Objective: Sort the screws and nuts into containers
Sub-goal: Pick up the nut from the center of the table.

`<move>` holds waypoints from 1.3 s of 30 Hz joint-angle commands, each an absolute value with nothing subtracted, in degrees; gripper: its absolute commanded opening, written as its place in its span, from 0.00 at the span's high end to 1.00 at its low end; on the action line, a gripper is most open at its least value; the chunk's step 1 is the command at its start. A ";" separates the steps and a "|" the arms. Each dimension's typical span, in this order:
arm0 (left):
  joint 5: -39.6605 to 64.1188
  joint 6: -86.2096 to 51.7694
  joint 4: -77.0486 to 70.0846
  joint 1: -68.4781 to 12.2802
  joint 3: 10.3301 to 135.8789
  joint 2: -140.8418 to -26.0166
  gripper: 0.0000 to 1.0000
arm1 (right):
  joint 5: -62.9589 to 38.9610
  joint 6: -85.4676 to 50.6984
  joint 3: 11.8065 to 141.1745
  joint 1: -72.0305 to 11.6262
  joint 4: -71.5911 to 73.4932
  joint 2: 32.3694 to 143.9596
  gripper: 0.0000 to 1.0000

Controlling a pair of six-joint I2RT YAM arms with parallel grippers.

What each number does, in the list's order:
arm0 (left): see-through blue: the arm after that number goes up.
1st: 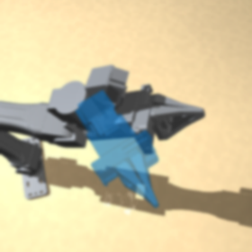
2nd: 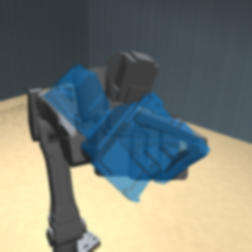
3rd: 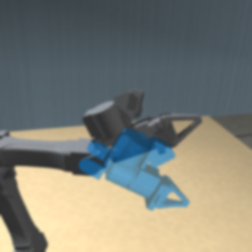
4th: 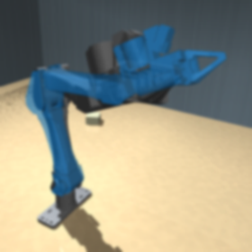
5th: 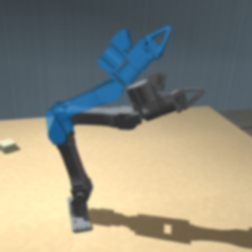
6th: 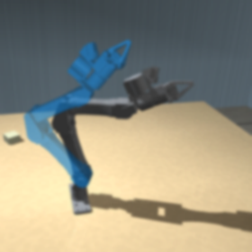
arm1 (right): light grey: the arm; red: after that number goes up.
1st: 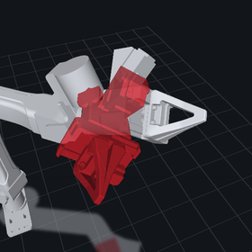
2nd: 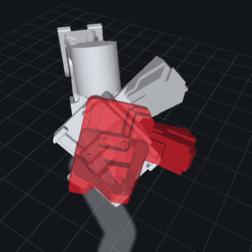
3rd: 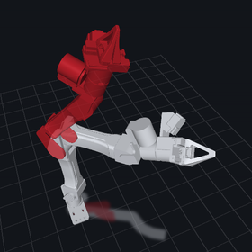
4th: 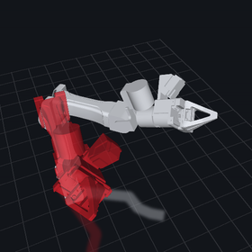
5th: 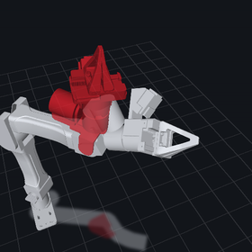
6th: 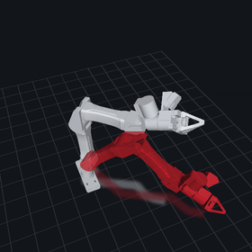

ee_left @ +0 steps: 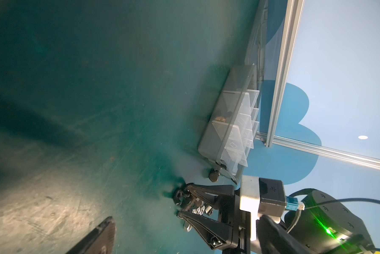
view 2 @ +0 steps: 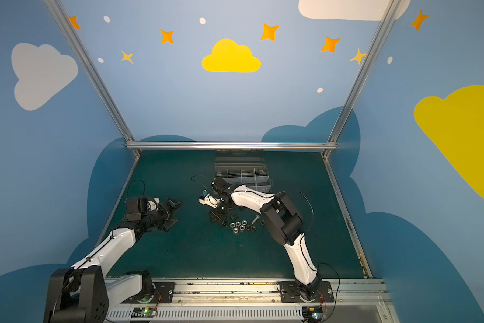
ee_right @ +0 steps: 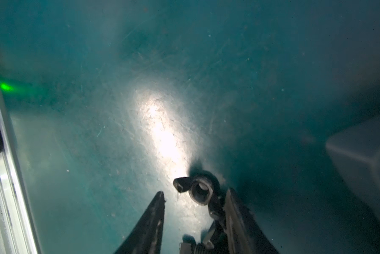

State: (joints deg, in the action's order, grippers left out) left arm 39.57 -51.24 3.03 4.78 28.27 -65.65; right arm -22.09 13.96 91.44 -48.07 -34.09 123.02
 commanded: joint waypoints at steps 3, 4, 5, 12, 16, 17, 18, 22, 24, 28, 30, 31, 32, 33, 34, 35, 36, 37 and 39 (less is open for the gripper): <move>39.44 -50.27 3.54 5.01 27.66 -65.14 0.00 | -22.84 15.10 90.71 -48.10 -35.64 123.61 0.55; 39.35 -50.27 3.52 5.01 27.60 -65.14 0.00 | -23.12 15.36 90.72 -48.10 -35.70 123.58 0.55; 39.41 -50.27 3.52 5.02 27.61 -65.25 0.00 | -23.34 15.53 90.62 -48.09 -35.76 123.58 0.55; 39.37 -50.27 3.43 5.14 27.42 -65.13 0.00 | -23.17 16.03 89.88 -48.33 -35.28 124.03 0.54; 39.38 -50.32 3.43 5.10 27.33 -65.10 0.00 | -23.16 15.90 89.56 -48.66 -34.94 124.59 0.54; 39.39 -50.27 3.43 5.10 27.33 -65.06 0.00 | -23.09 15.91 89.47 -48.77 -34.81 124.66 0.54; 39.38 -50.21 3.43 5.12 27.33 -65.04 0.00 | -23.12 15.82 89.39 -48.86 -34.76 124.82 0.54; 39.36 -50.19 3.34 5.11 27.33 -65.11 0.00 | -22.66 15.73 89.56 -49.36 -34.95 125.35 0.54; 39.46 -50.19 3.25 5.12 27.25 -65.13 0.00 | -22.34 15.72 89.47 -49.48 -34.98 125.53 0.54; 39.55 -50.21 3.17 5.10 27.07 -65.04 0.00 | -21.63 15.38 89.54 -49.57 -34.94 125.60 0.56; 39.55 -50.12 3.16 5.13 27.11 -65.02 0.00 | -21.53 15.35 89.47 -49.57 -34.99 125.71 0.59; 39.55 -50.11 3.16 5.19 27.16 -65.11 0.00 | -21.53 15.30 89.46 -49.57 -35.06 125.80 0.60; 39.62 -50.11 3.16 5.22 27.16 -64.97 0.00 | -21.62 15.19 89.44 -49.57 -35.15 125.86 0.62; 39.58 -50.10 3.16 5.23 27.16 -65.02 0.00 | -21.62 15.20 89.41 -49.57 -35.23 125.95 0.64; 39.57 -50.14 3.16 5.22 27.16 -65.09 0.00 | -21.56 15.27 89.47 -49.57 -35.32 125.95 0.66; 39.68 -50.18 3.16 5.25 27.16 -65.13 0.00 | -21.54 15.20 89.39 -49.57 -35.33 125.96 0.67; 39.64 -50.11 3.16 5.22 27.16 -65.06 0.00 | -21.45 15.21 89.30 -49.57 -35.35 125.90 0.69; 39.66 -50.10 3.16 5.19 27.16 -65.09 0.00 | -21.43 15.20 89.16 -49.57 -35.37 125.86 0.70; 39.64 -50.17 3.16 5.22 27.11 -65.11 0.00 | -21.36 15.20 88.90 -49.57 -35.41 125.72 0.72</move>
